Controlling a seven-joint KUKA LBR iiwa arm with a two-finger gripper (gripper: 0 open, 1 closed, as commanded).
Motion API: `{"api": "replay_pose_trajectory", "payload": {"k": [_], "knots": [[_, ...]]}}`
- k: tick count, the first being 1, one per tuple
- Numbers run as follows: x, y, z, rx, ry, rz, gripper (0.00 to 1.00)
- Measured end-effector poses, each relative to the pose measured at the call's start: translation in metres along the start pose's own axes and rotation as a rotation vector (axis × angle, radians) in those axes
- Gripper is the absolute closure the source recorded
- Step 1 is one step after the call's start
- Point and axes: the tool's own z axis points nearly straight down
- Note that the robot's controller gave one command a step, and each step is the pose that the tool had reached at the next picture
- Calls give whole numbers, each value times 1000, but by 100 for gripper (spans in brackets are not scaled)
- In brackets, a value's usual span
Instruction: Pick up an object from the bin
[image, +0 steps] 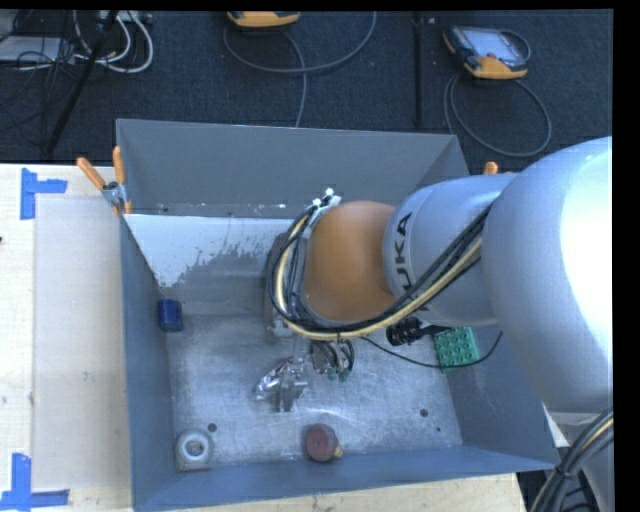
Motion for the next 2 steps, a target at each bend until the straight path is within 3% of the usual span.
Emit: {"api": "replay_pose_trajectory", "payload": {"k": [1, 2], "knots": [[-1, 1, -4, 0, -2, 0, 100], [4, 28, -204, 1, -6, -200, 100]]}}
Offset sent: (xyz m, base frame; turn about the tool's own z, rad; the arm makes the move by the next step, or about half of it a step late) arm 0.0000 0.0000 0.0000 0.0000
